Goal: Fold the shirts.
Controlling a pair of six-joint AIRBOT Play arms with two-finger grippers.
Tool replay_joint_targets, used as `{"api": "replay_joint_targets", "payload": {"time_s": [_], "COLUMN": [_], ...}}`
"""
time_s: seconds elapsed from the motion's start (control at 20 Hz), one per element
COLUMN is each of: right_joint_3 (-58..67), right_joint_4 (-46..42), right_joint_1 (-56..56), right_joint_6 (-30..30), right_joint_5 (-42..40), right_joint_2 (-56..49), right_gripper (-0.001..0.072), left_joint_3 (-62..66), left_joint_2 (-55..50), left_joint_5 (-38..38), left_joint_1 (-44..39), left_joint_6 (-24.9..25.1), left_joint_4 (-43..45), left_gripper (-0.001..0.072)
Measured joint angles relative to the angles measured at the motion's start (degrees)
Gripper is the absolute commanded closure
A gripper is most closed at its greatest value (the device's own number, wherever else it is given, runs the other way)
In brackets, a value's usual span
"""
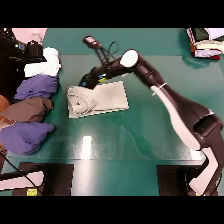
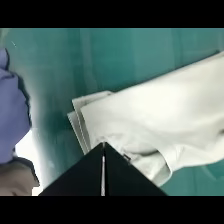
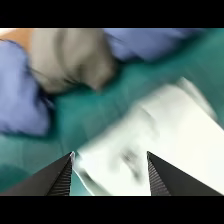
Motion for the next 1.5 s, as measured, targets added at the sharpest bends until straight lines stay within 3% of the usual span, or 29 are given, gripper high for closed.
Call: {"api": "replay_joint_targets", "payload": {"time_s": [0.1, 0.15, 0.4, 0.8, 1.2, 1.25, 1.3, 1.4, 1.45, 1.5], "right_joint_3": [-3.43, -5.97, -20.26, -35.58, -38.66, -38.75, -38.77, -38.86, -38.88, -38.88], "right_joint_4": [-2.75, -3.48, -5.68, -6.10, -5.81, -5.81, -5.81, -5.81, -5.79, -5.81], "right_joint_1": [-4.48, -7.06, -17.88, -24.11, -24.50, -24.50, -24.50, -24.50, -24.50, -24.50], "right_joint_6": [2.47, 3.43, 5.73, 6.47, 6.54, 6.56, 6.60, 6.71, 6.73, 6.75], "right_joint_5": [3.37, 4.46, 6.73, 1.88, 1.05, 1.03, 1.03, 1.05, 1.05, 1.05], "right_joint_2": [2.78, 4.44, 12.07, 19.52, 20.70, 20.72, 20.72, 20.74, 20.74, 20.74], "right_gripper": [0.0203, 0.0206, 0.0210, 0.0210, 0.0210, 0.0210, 0.0210, 0.0211, 0.0210, 0.0211], "left_joint_3": [-1.36, -2.69, -17.07, -46.21, -53.72, -53.88, -53.99, -54.14, -54.18, -54.18], "left_joint_2": [0.09, 0.11, 1.95, 10.36, 11.47, 11.50, 11.52, 11.52, 11.52, 11.52], "left_joint_5": [-2.34, -3.54, -3.80, 11.74, 23.76, 24.30, 24.85, 25.81, 26.25, 26.36], "left_joint_1": [0.26, 0.35, 0.26, -8.94, -11.52, -11.56, -11.58, -11.63, -11.65, -11.65], "left_joint_6": [0.00, -0.02, 0.57, 2.60, 2.89, 2.91, 2.93, 3.06, 3.06, 3.08], "left_joint_4": [-0.83, -1.49, -6.64, -9.70, -9.35, -9.35, -9.33, -9.22, -9.25, -9.16], "left_gripper": [0.0145, 0.0173, 0.0169, 0.0169, 0.0190, 0.0430, 0.0581, 0.0586, 0.0684, 0.0684]}}
